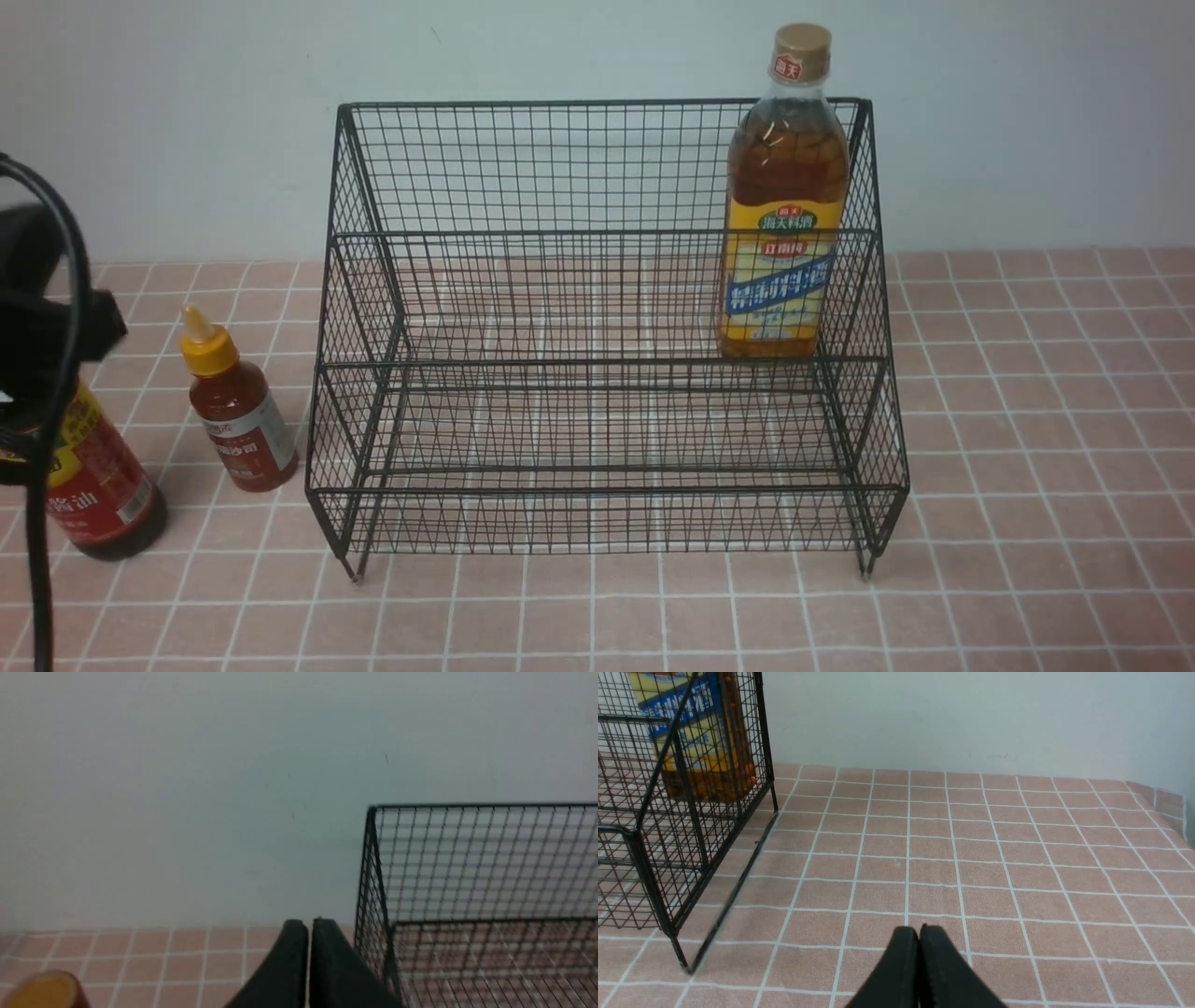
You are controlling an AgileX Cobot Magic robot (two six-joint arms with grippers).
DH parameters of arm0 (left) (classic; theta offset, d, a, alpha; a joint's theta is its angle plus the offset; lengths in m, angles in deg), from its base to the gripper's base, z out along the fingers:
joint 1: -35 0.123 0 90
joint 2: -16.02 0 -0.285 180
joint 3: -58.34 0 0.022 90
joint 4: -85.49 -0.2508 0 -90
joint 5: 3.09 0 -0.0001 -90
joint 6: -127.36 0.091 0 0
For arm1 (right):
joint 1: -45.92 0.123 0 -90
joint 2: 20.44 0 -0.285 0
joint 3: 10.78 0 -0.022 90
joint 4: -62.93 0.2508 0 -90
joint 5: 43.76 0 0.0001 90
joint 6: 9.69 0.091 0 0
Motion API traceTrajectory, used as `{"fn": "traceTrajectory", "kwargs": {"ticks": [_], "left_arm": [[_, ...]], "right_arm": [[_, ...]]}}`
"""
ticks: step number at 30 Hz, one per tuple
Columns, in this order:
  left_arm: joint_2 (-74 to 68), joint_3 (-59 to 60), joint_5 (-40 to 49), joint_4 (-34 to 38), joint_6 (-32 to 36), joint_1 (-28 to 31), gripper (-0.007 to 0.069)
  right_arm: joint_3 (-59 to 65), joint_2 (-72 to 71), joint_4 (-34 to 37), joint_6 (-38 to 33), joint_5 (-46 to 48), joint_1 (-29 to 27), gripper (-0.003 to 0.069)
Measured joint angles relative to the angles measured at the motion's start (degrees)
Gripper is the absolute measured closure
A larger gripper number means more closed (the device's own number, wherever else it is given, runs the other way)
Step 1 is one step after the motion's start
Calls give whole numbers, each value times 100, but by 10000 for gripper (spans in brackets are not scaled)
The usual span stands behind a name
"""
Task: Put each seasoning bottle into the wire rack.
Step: Use the left arm to grab the condiment bottle closest to it
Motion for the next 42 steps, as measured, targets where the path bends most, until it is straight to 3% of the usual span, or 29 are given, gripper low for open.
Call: {"fn": "traceTrajectory", "kwargs": {"ticks": [9, 18, 24, 28, 38, 42], "left_arm": [[21, 0, -364, 282, 0, 1793, 617], [-404, 0, -420, 405, -5, 1810, 616], [-632, 0, -392, 419, -5, 1783, 570], [-750, 0, -438, 311, -5, 1783, 486], [-1265, 0, -607, -163, -218, 1783, 111], [-1311, 0, -622, -224, -318, 1769, 42]], "right_arm": [[0, 0, -30, 0, 0, 0, 672], [0, 0, -30, 0, 0, 0, 672], [0, 0, -30, 0, 0, 0, 672], [0, 0, -30, 0, 0, 0, 672], [0, 0, -30, 0, 0, 0, 672], [0, 0, -30, 0, 0, 0, 672]]}}
